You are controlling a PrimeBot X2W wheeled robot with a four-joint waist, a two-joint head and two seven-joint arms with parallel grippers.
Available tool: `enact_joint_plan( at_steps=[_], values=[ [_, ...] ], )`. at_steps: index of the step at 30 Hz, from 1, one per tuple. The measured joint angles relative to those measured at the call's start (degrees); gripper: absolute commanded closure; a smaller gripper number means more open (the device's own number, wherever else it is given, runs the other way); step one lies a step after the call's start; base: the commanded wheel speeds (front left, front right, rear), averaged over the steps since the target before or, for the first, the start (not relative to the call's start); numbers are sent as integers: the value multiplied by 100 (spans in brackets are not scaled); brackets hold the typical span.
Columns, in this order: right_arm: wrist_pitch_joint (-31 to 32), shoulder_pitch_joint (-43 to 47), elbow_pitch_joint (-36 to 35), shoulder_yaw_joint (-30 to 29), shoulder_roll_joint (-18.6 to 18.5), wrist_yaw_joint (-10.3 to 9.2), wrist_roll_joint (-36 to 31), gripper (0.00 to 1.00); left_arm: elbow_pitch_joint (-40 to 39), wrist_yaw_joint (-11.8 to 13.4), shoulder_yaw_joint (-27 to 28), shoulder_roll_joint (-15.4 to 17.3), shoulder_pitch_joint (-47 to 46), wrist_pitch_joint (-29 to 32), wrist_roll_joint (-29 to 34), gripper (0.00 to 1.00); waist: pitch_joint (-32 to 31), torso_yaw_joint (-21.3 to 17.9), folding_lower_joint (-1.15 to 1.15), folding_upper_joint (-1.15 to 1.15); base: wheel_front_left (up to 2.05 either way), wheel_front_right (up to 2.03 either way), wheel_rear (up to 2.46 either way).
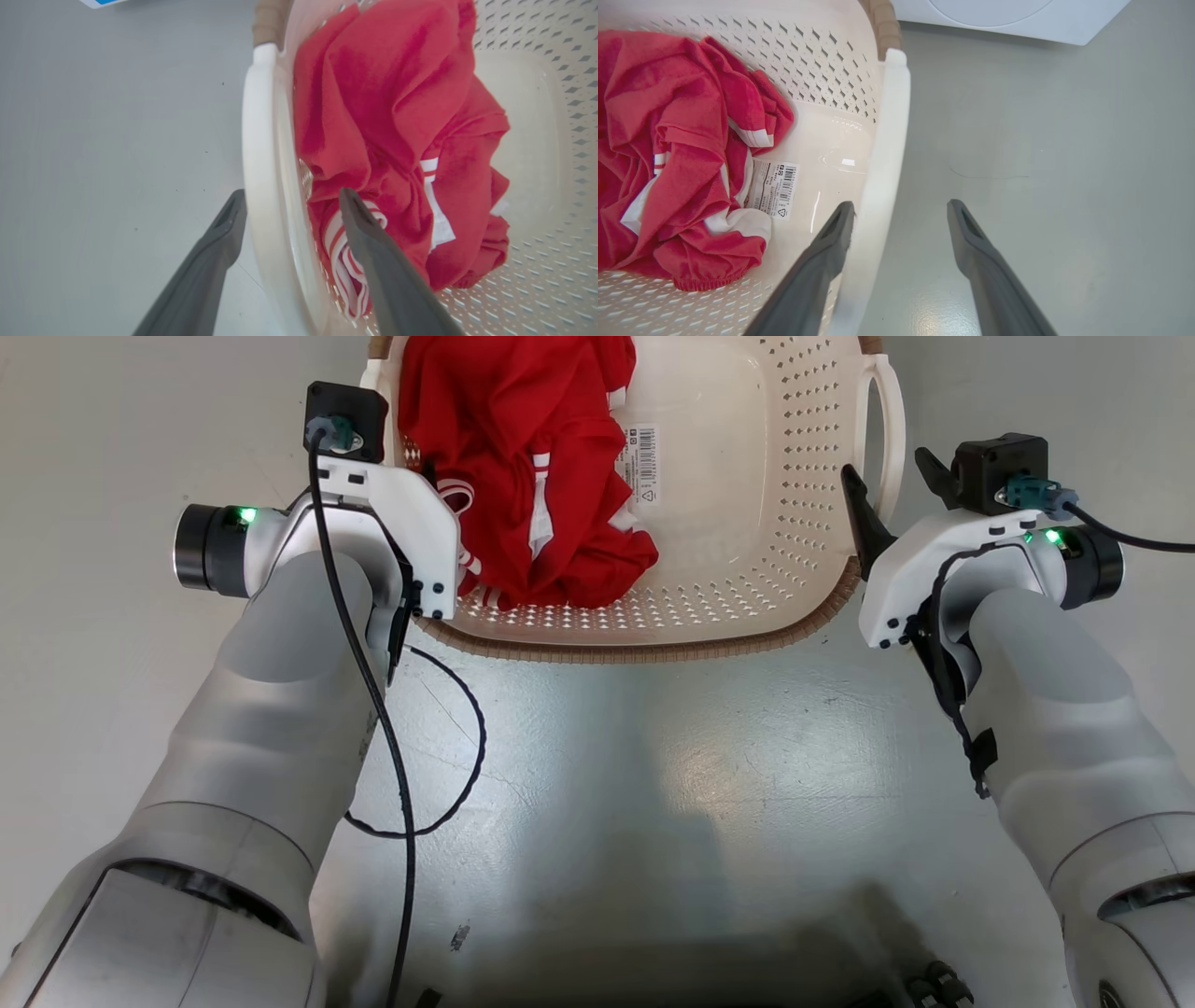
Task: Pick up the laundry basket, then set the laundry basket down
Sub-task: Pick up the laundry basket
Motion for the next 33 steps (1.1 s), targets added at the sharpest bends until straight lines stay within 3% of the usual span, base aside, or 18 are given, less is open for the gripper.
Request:
enact_joint_plan(
  at_steps=[17,21,23,24,25,26,27,28,29,30,31,33],
  values=[
    [24,-7,41,285,1,0,341,0,11,1,-105,12,-4,26,-11,1,19,-19,0,0,0,0,0],
    [25,-9,47,328,0,0,399,0,13,1,-133,30,-6,56,-12,3,28,-32,0,0,0,0,0],
    [38,-17,52,353,0,0,431,0,14,1,-144,36,-7,56,-13,8,35,-39,0,0,0,0,0],
    [42,-31,57,364,0,0,444,6,14,1,-149,42,-7,56,-15,15,37,-41,0,0,0,0,0],
    [42,-48,58,378,0,0,452,22,14,1,-158,42,-7,56,-21,29,39,-43,0,0,0,0,0],
    [42,-68,59,399,0,0,469,56,15,1,-178,43,-7,70,-21,52,41,-47,0,0,0,0,0],
    [42,-81,57,434,1,1,492,65,15,1,-191,44,-8,74,-21,58,46,-51,0,0,0,0,0],
    [42,-86,51,471,8,8,539,95,15,1,-211,47,-10,73,-20,75,54,-54,0,0,0,0,0],
    [41,-87,36,511,21,21,594,100,15,1,-227,47,-10,71,-20,95,62,-58,0,0,0,0,0],
    [42,-87,21,558,41,48,650,100,12,-1,-232,47,-12,70,-21,99,67,-63,0,0,0,0,0],
    [42,-87,5,602,63,44,721,100,11,1,-231,43,-18,70,-22,97,70,-67,0,0,0,0,0],
    [66,-85,-24,695,45,44,844,100,13,1,-232,43,-22,70,-58,79,68,-75,0,0,0,0,0]
  ],
)
